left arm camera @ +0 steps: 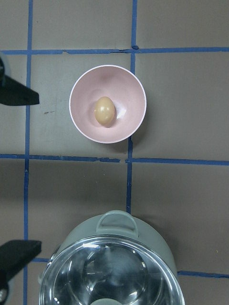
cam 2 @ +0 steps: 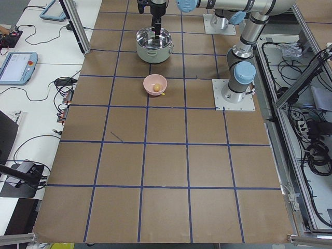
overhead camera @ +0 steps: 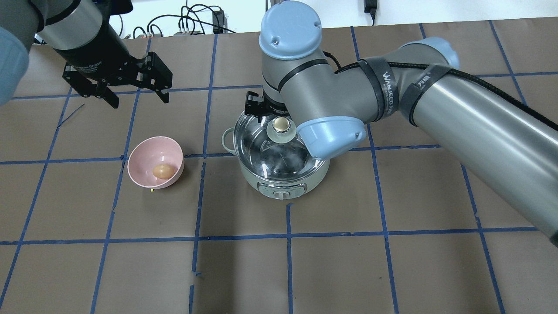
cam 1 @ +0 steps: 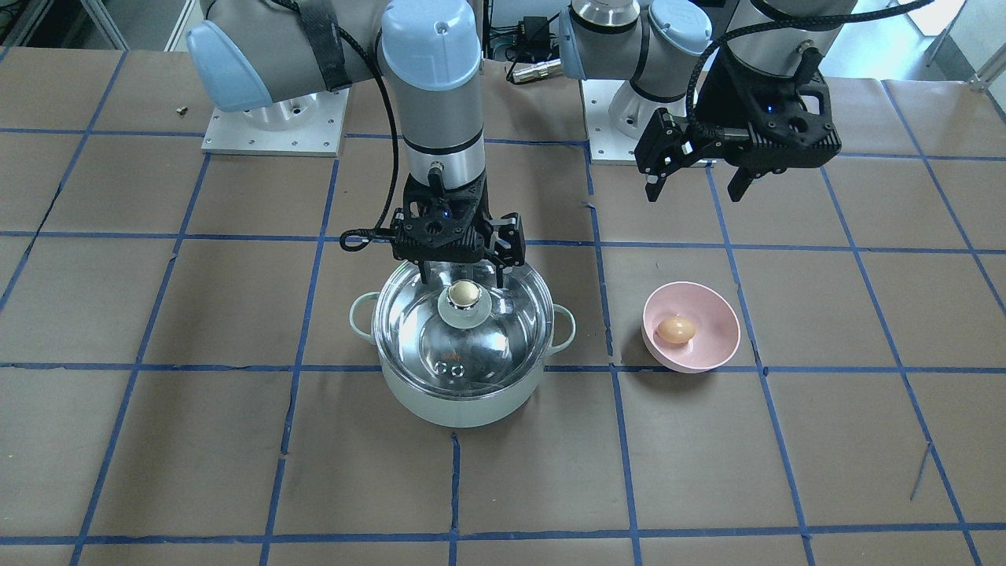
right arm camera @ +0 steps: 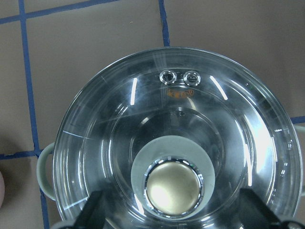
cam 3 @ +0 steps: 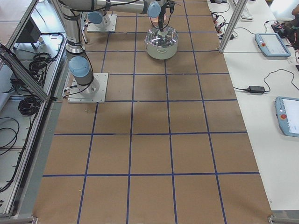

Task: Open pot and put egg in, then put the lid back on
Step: 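Close the right gripper on the glass lid's metal knob, then lift the lid with the right gripper while the left gripper lowers, then lower the left gripper into the pink bowl and close on the egg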

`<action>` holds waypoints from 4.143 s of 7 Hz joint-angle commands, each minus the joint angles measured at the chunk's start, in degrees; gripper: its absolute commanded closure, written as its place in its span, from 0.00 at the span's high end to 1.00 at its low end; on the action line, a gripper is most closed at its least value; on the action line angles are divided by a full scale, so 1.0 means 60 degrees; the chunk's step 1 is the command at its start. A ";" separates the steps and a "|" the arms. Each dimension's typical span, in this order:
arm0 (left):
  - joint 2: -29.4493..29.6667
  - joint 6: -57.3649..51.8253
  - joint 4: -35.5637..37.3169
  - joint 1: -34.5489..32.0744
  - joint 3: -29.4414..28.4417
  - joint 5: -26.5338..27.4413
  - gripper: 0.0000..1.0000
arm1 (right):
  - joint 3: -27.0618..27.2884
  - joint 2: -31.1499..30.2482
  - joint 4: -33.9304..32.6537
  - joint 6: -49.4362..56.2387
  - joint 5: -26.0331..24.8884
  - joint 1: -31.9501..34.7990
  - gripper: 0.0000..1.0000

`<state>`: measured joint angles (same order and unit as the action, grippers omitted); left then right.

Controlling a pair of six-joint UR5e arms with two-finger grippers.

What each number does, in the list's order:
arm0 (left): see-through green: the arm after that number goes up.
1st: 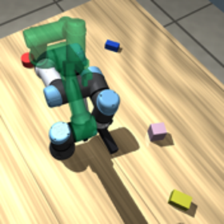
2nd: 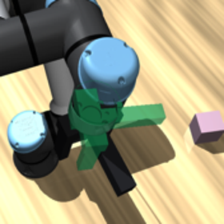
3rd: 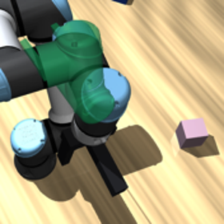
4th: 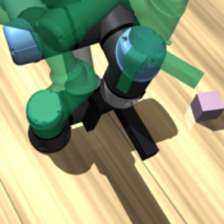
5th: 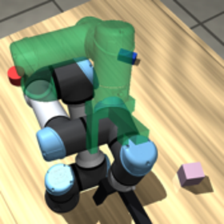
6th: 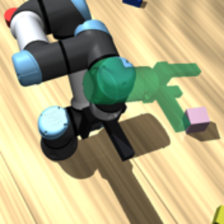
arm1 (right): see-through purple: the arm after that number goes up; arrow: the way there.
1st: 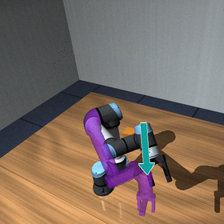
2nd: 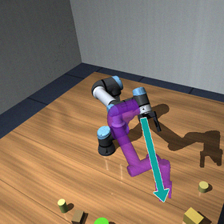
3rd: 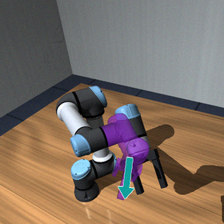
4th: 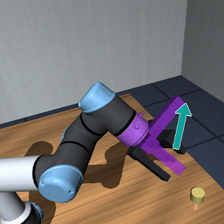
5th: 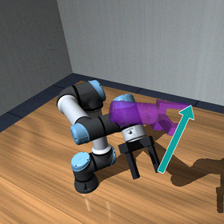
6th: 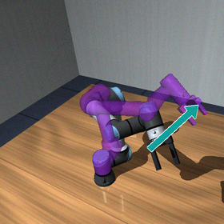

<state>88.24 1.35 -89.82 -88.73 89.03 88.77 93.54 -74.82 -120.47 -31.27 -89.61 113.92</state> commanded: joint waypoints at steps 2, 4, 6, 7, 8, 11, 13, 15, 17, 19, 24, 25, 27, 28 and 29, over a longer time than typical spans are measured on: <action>0.0000 -0.0005 -0.0015 -0.0006 0.0015 0.0028 1.00 | -0.0003 0.0180 -0.0122 0.0010 -0.0006 0.0026 0.99; 0.0000 -0.0006 -0.0044 -0.0006 0.0029 0.0029 1.00 | 0.0040 0.0195 -0.0122 0.0011 -0.0021 0.0026 0.92; 0.0015 -0.0006 0.0029 0.0037 0.0175 0.0073 1.00 | 0.0070 0.0224 -0.0122 0.0011 -0.0007 0.0026 0.87; 0.0160 -0.0005 0.0044 0.0023 0.0190 0.0073 1.00 | 0.0055 0.0224 -0.0122 0.0011 -0.0007 0.0026 0.85; 0.0422 -0.0049 0.0030 0.0081 0.0321 0.0087 1.00 | 0.0041 0.0239 -0.0122 0.0069 -0.0007 0.0012 0.78; 0.1375 -0.0777 0.0714 0.1018 0.1373 0.0057 1.00 | -0.0003 0.0253 -0.0122 0.0142 -0.0006 0.0012 0.38; 0.2018 -0.1757 0.2028 0.1324 0.2032 0.0131 1.00 | -0.0105 -0.0008 0.0053 0.0507 -0.0065 -0.0163 0.37; 0.2197 -0.1996 0.4034 0.1795 0.3217 0.0117 0.99 | -0.0426 -0.0666 0.1322 0.1514 -0.0505 -0.0804 0.37; 0.2357 -0.2568 0.5256 0.1824 0.3894 0.0117 0.99 | -0.0472 -0.1238 0.2263 0.3006 -0.0243 -0.2295 0.37; 0.2708 -0.2554 0.5669 0.1854 0.4057 0.0015 0.99 | -0.0428 -0.1838 0.2836 0.4527 -0.0023 -0.3294 0.38; 0.2958 -0.2525 0.5669 0.1868 0.4087 0.0058 0.98 | -0.0006 -0.2632 0.3805 0.5768 0.0813 -0.4544 0.39; 0.3031 -0.2525 0.5669 0.1854 0.4087 0.0029 0.98 | 0.0084 -0.2632 0.3789 0.5797 0.0814 -0.4559 0.39; 0.3061 -0.2525 0.5669 0.1854 0.4058 0.0029 0.98 | 0.0084 -0.2632 0.3789 0.5782 0.0799 -0.4544 0.39; 0.3061 -0.2525 0.5684 0.1854 0.4014 0.0029 0.98 | 0.0084 -0.2632 0.3789 0.5782 0.0799 -0.4544 0.39; 0.3105 -0.2525 0.5698 0.1868 0.3985 0.0029 0.98 | 0.0128 -0.2632 0.3789 0.5782 0.0828 -0.4544 0.39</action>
<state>106.67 -13.80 -55.73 -77.58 113.18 88.95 94.09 -90.61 -97.73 3.42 -84.76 86.65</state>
